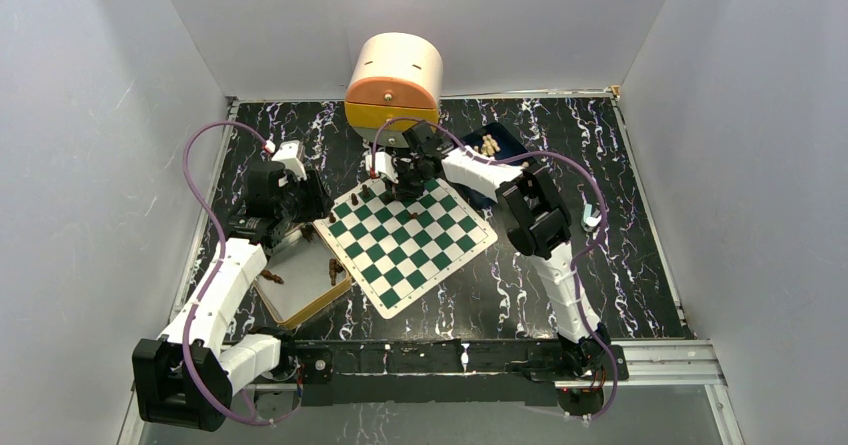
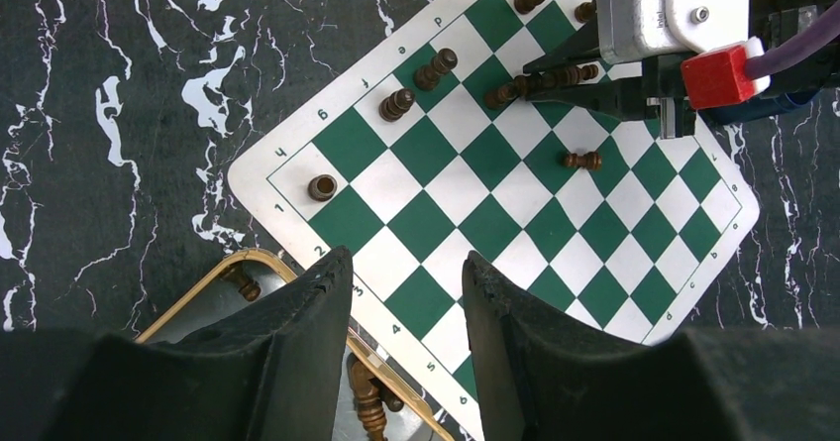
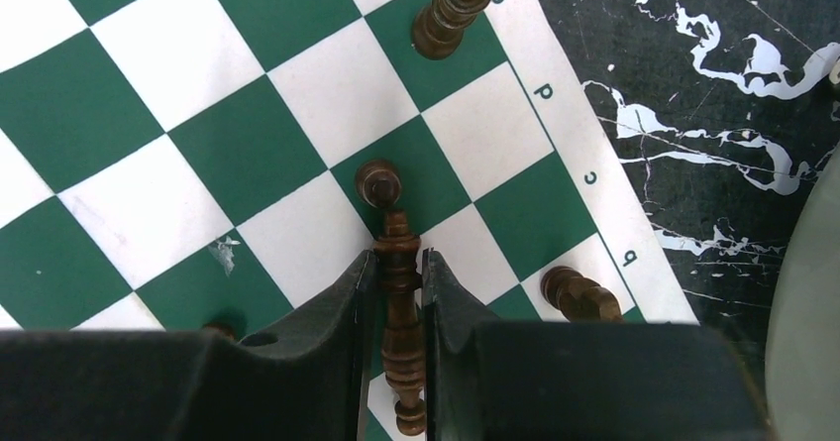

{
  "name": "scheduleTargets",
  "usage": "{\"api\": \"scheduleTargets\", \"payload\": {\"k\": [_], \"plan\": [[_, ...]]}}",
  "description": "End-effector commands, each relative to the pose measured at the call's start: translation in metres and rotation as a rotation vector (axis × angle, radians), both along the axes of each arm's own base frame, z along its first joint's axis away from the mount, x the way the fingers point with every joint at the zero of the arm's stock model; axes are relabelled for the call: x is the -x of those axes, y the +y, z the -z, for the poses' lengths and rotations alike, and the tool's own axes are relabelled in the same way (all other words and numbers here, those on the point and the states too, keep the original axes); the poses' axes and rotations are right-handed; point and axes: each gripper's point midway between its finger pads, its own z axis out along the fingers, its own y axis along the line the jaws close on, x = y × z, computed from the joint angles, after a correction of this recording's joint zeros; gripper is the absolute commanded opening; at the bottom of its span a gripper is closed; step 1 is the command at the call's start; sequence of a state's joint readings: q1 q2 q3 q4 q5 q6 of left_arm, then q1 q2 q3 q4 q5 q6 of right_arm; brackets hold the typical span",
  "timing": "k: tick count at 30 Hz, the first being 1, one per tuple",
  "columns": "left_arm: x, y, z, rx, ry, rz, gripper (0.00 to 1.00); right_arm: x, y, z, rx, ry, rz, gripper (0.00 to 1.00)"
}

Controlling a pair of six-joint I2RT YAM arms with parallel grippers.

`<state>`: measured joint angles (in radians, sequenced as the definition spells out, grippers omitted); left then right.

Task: Set up the chess pieces on the board
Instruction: Pick up the chess piece from the chessboard.

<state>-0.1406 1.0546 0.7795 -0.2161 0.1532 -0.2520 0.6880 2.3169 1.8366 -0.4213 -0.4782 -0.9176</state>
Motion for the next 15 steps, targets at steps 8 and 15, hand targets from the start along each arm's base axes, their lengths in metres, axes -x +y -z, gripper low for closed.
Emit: {"api": "scheduleTargets", "payload": {"k": [8, 15], "plan": [[-0.002, -0.039, -0.025, 0.198, -0.061, 0.127, 0.40, 0.025, 0.000, -0.073, -0.122, -0.012, -0.007, 0.13], [-0.004, -0.067, -0.043, 0.321, -0.078, 0.260, 0.37, 0.046, 0.005, -0.120, -0.268, 0.057, 0.017, 0.12]]}}
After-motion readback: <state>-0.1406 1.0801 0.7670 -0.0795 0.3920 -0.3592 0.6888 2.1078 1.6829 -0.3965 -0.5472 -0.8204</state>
